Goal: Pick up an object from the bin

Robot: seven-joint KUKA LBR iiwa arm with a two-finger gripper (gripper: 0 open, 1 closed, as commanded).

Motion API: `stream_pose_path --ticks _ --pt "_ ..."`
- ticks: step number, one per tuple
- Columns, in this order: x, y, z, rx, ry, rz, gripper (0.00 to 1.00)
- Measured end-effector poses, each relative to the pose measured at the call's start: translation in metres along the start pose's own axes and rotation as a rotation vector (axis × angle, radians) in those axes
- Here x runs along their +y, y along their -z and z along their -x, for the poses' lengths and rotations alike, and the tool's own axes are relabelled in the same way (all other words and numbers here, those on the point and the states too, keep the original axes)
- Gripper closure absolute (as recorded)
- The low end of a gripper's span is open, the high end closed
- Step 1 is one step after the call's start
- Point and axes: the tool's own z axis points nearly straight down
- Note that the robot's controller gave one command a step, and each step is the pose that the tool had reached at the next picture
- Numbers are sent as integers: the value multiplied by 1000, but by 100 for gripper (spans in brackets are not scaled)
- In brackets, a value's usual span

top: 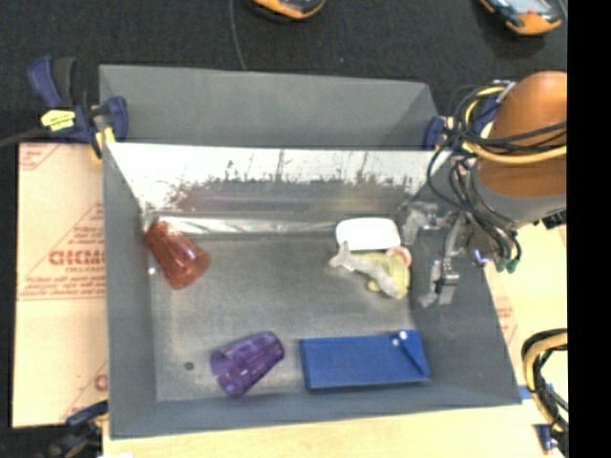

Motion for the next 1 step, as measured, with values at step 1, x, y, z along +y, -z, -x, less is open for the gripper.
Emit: stream_pose_path --ticks 1 --pt "0 4 2 -8 3 -1 0"
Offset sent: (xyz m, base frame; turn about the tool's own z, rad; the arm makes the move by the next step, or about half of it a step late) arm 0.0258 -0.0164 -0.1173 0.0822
